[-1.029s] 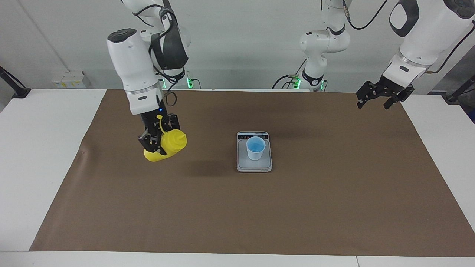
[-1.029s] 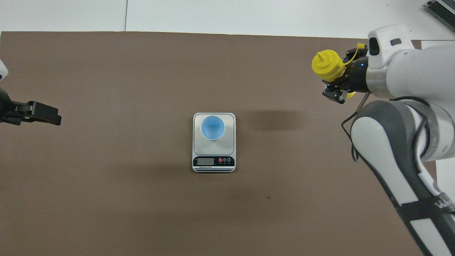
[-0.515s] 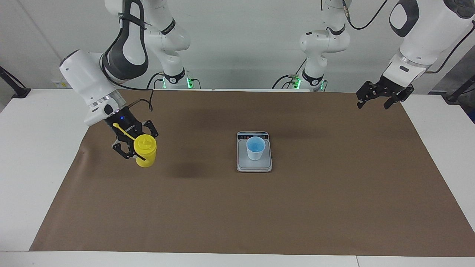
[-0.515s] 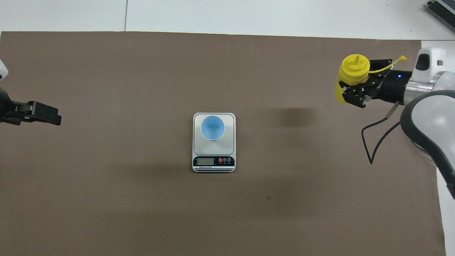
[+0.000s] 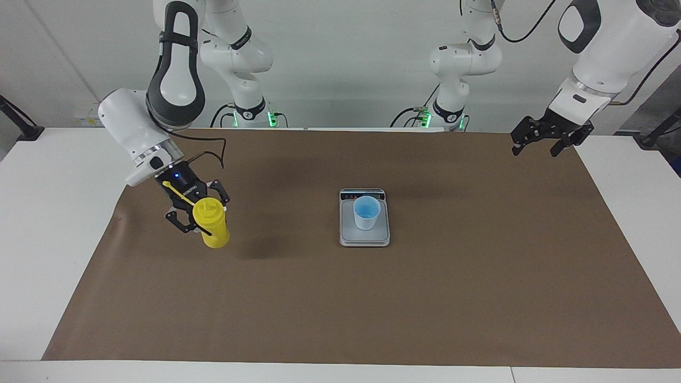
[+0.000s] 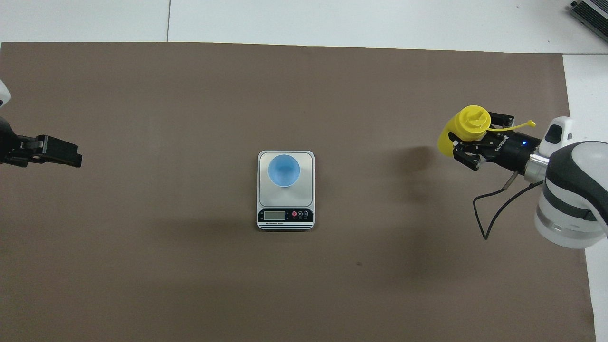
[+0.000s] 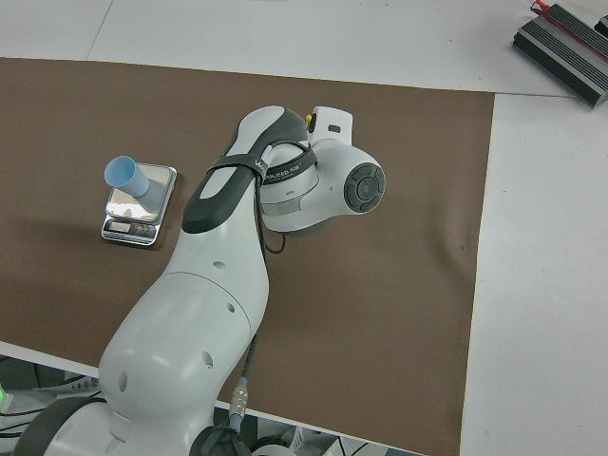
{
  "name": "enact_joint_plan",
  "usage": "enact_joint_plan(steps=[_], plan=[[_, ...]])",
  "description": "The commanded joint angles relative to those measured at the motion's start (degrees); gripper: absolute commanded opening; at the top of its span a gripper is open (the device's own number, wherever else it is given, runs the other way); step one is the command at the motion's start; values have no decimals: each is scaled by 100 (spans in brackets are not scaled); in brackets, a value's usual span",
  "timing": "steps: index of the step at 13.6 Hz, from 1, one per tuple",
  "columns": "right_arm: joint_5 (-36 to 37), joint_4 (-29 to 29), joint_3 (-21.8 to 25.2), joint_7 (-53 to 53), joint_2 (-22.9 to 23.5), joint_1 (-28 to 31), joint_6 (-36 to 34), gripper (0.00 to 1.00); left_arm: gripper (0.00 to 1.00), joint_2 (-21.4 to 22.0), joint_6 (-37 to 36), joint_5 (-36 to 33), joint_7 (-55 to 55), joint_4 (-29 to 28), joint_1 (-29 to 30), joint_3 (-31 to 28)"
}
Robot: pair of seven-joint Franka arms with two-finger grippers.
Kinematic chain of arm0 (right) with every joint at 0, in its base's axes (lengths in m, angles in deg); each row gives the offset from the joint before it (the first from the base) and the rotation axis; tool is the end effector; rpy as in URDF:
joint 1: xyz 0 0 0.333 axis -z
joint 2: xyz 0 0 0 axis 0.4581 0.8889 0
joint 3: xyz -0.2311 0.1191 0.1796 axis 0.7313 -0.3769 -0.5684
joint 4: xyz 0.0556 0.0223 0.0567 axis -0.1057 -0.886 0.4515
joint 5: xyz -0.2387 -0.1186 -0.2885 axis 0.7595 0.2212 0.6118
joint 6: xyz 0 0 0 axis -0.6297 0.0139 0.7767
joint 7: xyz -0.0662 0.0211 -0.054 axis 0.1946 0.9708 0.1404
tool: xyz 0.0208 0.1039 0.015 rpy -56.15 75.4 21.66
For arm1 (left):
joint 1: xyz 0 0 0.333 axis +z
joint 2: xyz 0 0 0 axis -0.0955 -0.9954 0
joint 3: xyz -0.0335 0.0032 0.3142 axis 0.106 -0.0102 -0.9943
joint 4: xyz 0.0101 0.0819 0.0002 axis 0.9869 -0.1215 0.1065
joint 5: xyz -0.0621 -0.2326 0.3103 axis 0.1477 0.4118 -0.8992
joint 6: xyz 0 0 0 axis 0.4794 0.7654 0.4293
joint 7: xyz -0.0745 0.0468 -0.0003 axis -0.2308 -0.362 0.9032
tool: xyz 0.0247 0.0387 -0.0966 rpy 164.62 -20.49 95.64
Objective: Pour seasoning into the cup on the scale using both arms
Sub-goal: 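Lower the bottle onto the table and open the right gripper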
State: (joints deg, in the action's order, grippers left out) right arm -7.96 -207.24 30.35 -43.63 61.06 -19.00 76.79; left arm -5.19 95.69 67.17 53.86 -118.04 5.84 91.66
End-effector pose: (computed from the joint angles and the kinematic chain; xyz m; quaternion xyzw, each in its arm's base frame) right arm 0.5638 -0.0520 0.3657 -0.8310 -0.3496 -0.3940 0.1786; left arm 0.5476 -0.0318 0.6094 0.9991 -0.0347 -0.0168 0.0200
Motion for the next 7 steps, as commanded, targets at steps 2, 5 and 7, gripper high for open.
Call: enact_joint_plan(steps=[2,5,7], plan=[[-738,-499,-66,-892,-157,350,-303,0,100,180,31,88,-21,-198,26,-11],[-1205,-710,-66,-1315,-69,482,-382,0,100,171,31,88,-21,-198,26,-11],[-1250,-807,-66,-1431,-69,483,-331,99,100,180,31,88,-21,-198,26,-11]])
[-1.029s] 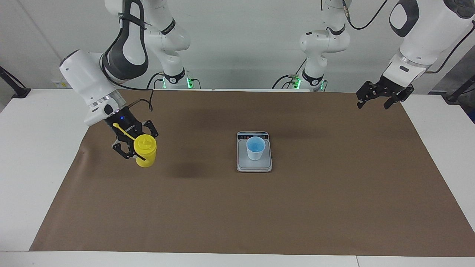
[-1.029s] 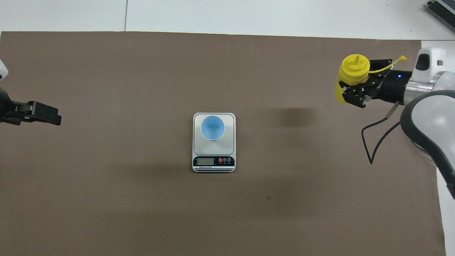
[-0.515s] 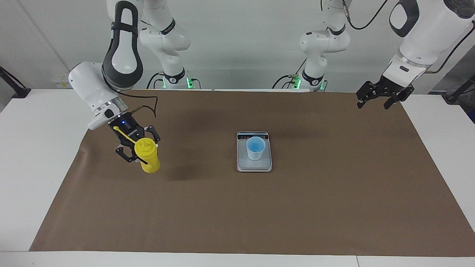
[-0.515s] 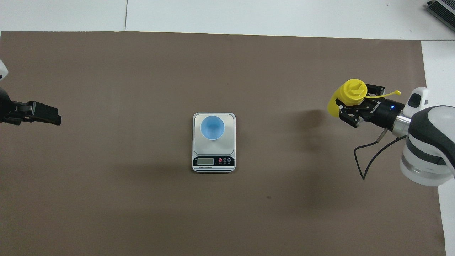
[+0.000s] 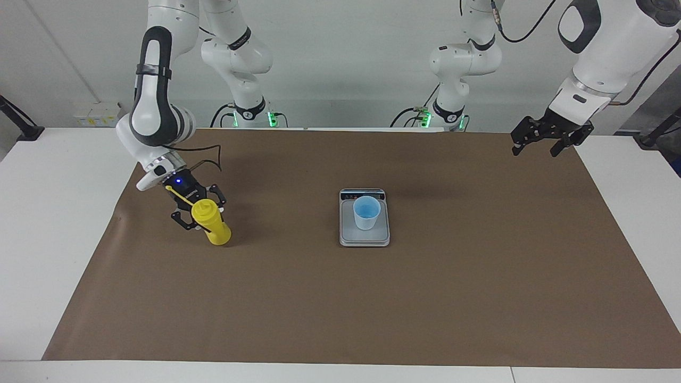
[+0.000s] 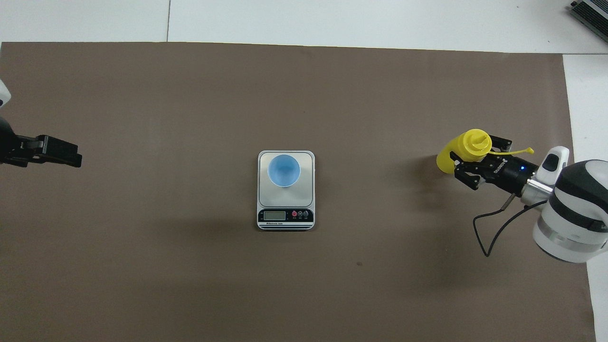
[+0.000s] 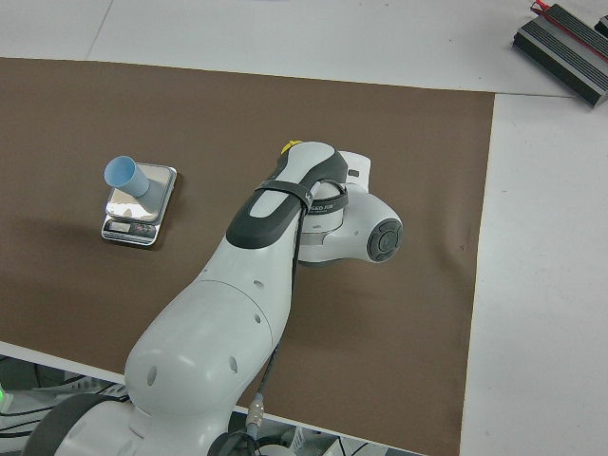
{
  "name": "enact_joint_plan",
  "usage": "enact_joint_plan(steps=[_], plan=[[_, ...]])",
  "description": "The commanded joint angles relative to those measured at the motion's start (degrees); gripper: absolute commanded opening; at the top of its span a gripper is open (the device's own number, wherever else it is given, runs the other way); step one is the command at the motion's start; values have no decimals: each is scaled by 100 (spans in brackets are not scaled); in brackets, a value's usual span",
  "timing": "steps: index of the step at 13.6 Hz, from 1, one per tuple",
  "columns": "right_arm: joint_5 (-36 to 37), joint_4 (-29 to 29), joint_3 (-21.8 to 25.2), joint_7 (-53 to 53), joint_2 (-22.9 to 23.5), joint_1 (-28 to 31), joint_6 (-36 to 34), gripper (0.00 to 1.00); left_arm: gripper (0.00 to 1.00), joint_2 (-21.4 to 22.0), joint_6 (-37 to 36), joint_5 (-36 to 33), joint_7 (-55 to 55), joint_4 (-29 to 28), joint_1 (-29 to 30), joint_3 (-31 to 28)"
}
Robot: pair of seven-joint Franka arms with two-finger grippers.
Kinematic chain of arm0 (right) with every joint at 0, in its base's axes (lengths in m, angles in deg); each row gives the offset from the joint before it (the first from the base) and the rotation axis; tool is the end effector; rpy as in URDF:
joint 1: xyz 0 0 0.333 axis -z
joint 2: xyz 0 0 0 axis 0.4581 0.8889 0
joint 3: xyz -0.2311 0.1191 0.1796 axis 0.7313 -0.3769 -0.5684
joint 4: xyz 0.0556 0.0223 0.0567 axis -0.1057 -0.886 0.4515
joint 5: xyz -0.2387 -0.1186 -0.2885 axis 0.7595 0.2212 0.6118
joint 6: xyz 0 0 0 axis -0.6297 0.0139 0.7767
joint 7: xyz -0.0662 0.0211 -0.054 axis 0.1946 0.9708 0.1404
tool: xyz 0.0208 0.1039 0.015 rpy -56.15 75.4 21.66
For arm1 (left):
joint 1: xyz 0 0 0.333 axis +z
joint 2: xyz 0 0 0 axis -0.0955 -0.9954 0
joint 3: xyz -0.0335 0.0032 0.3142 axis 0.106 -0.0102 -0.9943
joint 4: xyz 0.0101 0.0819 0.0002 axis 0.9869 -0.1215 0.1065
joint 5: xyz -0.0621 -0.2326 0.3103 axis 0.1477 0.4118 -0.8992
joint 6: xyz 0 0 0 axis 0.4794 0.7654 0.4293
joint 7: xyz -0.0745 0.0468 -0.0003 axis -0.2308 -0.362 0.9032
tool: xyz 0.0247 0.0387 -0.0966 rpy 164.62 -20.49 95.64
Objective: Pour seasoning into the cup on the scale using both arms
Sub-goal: 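Lower the bottle onto the table and open the right gripper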
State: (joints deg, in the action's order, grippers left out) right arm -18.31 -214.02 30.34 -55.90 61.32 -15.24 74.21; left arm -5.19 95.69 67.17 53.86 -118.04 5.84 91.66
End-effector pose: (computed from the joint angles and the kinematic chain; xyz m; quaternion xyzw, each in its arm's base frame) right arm 0.5247 -0.0766 0.3116 -0.8270 -0.3272 -0.4132 0.1957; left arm 0.5476 -0.0318 0.6094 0.9991 -0.0347 -0.0168 0.0200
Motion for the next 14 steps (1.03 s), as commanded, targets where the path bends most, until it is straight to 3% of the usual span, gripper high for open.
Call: enact_joint_plan(steps=[1,10,14], plan=[[-215,-190,-66,-204,-103,107,-38,100,100,171,31,88,-21,-198,26,-11],[-163,-366,-49,-248,-209,107,-99,100,100,180,31,88,-21,-198,26,-11],[459,-454,-31,-231,-253,221,-90,100,100,180,22,88,-21,-198,26,-11]])
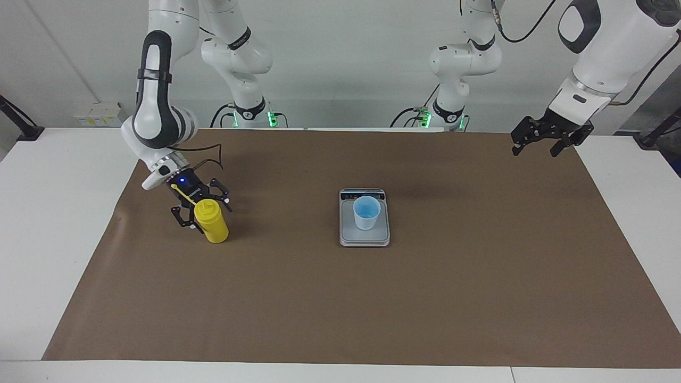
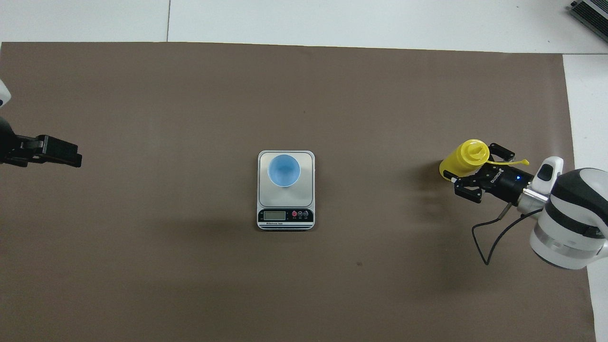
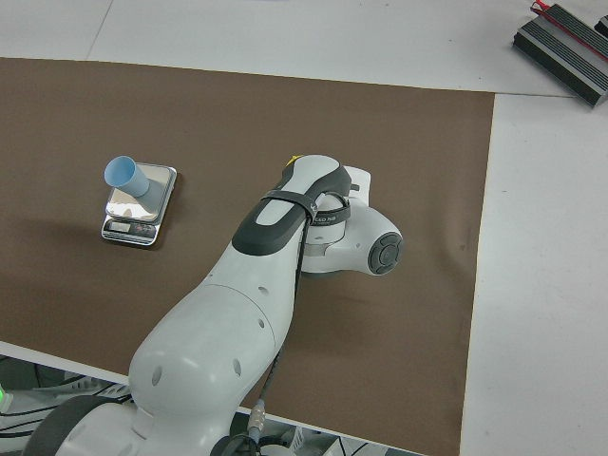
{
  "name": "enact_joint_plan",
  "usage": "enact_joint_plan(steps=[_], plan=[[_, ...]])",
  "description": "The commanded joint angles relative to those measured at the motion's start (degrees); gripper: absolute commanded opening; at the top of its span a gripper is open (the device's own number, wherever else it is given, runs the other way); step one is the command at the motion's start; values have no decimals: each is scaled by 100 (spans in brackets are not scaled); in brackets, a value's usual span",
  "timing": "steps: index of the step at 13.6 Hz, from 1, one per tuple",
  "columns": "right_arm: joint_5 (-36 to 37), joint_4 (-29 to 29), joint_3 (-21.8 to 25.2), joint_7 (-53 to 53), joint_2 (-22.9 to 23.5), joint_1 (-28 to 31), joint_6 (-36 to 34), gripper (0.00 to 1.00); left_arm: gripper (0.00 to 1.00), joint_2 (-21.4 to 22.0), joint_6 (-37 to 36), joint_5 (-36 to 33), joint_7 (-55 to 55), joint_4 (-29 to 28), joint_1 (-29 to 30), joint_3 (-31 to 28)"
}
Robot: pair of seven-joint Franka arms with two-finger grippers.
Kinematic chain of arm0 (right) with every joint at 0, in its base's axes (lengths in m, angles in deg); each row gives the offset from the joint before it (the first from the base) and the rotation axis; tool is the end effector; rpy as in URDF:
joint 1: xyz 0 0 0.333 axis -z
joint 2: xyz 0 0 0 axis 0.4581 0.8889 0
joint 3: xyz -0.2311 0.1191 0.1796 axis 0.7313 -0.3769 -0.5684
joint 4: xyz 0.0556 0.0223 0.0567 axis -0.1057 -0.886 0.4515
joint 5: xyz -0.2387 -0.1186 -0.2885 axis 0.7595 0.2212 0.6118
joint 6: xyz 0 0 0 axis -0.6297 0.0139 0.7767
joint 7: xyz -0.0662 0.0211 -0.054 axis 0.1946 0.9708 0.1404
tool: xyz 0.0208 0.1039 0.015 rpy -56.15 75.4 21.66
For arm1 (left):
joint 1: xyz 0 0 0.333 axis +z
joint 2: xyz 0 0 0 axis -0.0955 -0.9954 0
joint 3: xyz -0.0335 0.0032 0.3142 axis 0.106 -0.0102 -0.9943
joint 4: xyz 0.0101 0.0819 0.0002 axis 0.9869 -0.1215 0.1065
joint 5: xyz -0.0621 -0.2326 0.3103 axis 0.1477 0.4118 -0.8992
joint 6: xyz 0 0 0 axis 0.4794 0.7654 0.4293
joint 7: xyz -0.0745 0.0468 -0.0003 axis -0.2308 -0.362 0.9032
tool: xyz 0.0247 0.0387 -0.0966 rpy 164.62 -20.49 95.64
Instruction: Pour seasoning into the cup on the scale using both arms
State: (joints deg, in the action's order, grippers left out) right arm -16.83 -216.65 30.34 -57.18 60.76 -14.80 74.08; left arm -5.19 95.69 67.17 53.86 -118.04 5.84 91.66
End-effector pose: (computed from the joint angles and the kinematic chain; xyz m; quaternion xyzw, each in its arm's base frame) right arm 0.5091 -0.0778 0.2978 -0.8298 -0.3402 -0.3965 0.1962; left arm 0.5476 -0.0318 0.6094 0.9991 -0.0347 -0.0168 0.0200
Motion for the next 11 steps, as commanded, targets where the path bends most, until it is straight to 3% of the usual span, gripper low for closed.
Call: enact_joint_plan(steps=[1,11], plan=[[688,-182,-30,-94,-206,325,-77,100,100,180,31,88,-21,-197,26,-11],[3053,186,40,345,-179,1214,-15,100,100,180,31,88,-21,-197,26,-11]])
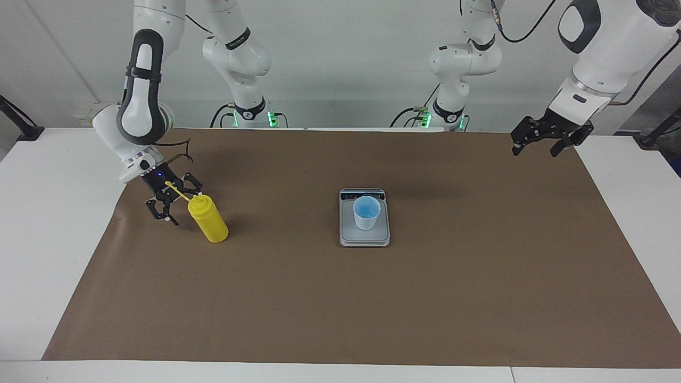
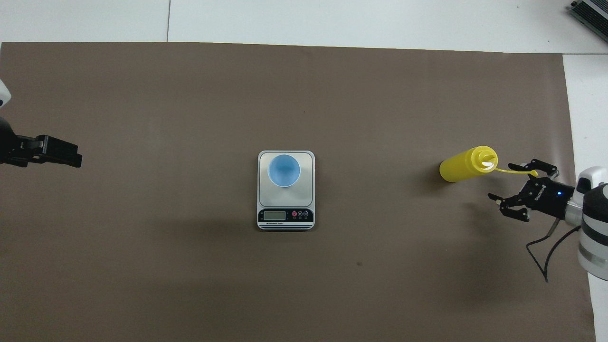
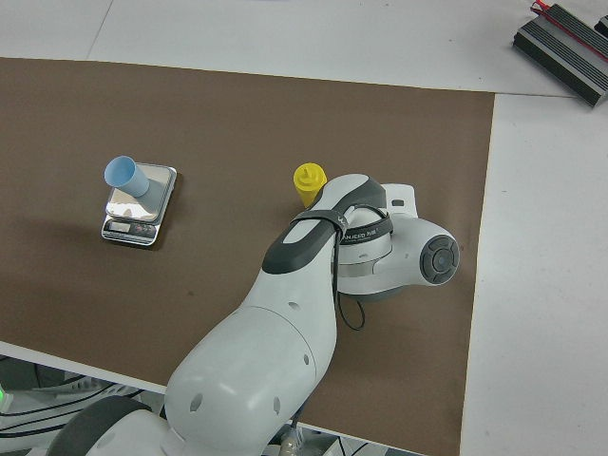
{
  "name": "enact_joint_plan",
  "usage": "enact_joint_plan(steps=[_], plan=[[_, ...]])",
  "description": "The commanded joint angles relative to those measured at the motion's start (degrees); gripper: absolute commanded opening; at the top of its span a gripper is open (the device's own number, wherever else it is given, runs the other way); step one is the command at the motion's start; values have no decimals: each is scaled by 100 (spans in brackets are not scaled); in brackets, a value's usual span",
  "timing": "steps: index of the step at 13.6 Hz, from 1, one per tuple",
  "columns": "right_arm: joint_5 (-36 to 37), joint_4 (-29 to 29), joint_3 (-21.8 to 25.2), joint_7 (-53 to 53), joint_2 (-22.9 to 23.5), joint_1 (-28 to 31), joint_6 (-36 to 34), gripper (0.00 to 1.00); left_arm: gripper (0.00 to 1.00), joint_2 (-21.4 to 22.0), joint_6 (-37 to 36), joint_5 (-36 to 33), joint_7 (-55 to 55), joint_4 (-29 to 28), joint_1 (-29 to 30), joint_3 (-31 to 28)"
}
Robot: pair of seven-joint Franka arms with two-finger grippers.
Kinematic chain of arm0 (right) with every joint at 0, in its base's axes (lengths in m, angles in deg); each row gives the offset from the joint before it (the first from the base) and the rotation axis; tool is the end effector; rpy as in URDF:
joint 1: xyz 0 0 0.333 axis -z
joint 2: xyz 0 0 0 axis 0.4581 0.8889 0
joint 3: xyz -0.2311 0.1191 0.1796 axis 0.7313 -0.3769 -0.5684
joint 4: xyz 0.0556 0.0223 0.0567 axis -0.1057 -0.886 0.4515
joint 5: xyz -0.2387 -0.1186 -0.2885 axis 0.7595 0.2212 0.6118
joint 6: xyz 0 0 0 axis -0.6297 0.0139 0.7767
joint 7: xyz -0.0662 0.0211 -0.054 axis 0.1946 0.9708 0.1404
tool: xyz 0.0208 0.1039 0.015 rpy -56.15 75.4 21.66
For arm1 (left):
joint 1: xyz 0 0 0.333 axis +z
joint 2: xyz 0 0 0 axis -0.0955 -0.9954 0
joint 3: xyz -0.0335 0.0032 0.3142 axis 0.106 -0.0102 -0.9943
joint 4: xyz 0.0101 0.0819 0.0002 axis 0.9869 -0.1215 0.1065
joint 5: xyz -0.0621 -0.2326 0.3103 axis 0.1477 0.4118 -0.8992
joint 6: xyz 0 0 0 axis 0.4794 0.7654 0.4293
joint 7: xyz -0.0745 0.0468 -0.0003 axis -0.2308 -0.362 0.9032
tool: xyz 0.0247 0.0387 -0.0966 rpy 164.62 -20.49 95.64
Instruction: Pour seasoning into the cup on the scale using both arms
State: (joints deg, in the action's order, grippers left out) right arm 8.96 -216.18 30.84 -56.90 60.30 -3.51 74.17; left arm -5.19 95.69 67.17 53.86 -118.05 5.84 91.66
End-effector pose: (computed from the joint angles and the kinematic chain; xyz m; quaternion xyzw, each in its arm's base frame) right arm 0.4827 -0.1817 0.3032 -0.8381 -0.4402 -0.3029 0.1105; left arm 0.5476 -0.0318 0.6093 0.9991 -0.0347 -0.0168 0.0200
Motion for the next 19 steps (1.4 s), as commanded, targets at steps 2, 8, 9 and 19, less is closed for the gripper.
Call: enact_joint_plan(steps=[2,8,9,19], plan=[[1133,402,-1,859,-186,102,-69,100,100,180,31,88,-21,-197,26,-11],[3321,947,-45,3046,-818,-12,-253,100,100,180,31,88,-21,-197,26,-11],[3681,1088,-89,3651,-854,-20,-445,100,100,180,31,88,-21,-197,26,-11],[5302,3056,-133,10524,-652,-1303,-2633,100,100,180,31,88,-21,-197,26,-11]])
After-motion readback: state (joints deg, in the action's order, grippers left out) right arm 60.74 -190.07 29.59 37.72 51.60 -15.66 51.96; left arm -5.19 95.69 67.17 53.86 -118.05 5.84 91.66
